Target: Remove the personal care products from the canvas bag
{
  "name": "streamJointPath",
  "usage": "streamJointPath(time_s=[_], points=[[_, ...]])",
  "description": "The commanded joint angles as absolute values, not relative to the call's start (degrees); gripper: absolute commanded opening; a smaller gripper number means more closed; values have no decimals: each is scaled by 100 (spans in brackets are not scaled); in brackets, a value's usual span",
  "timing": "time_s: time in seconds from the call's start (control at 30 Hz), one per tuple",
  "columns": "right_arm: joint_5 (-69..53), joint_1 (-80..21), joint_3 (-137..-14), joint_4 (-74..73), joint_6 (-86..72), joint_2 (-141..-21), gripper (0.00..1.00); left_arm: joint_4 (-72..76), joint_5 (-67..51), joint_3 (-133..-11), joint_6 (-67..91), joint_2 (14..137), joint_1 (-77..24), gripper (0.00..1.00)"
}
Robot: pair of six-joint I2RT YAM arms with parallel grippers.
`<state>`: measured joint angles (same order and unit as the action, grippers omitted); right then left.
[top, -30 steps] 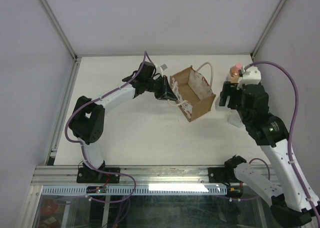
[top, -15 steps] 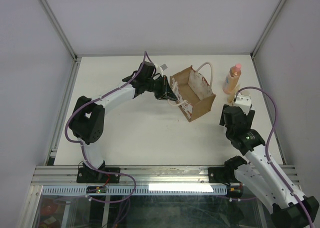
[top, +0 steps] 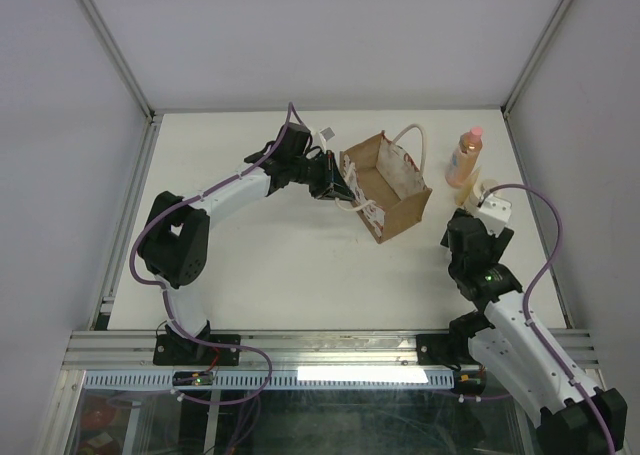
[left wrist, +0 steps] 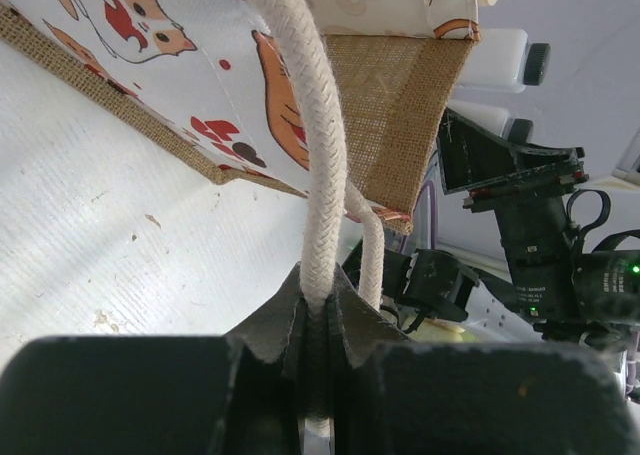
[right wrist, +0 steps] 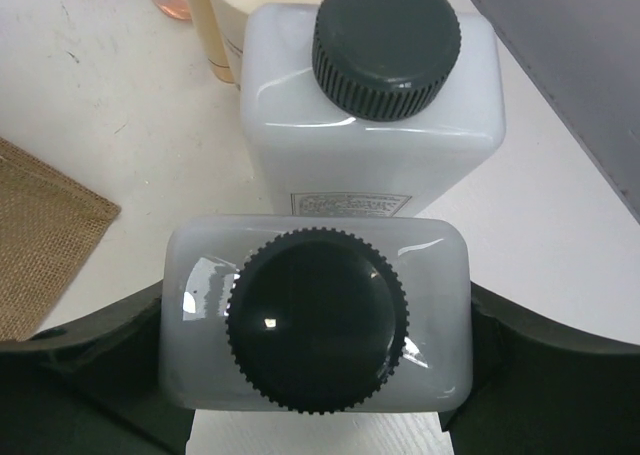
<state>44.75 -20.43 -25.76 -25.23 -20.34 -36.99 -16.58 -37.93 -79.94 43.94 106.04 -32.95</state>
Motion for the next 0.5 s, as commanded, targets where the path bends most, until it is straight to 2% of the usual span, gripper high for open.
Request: streamJointPath(time_s=[0.0, 0.07, 0.17, 0.23, 0.33, 0.47], points=[[5063, -1978, -2662, -1903, -2573, -3517, 8, -1472, -3896, -8121, 4438, 10468, -3322, 0], [5047, -1969, -2642, -2024, -2726, -3491, 19, -1508, -3892, -8129, 4418, 10478, -3322, 1], [4984, -1962, -2641, -2024, -2780, -3506, 30, -1511, -3901, -8117, 4419, 10494, -3321, 2], [5035, -1965, -2673, -2125, -2895, -3574, 42, -1513, -3897, -8121, 4420, 10493, -3322, 5], [5116, -1961, -2779, -2328, -3061, -3675, 57, -1510, -3880, -8145, 4403, 10478, -3322, 19], [4952, -1965, -2852, -2432, -3052, -3600, 86, -1511, -3812, -8147, 4348, 10388, -3322, 39]])
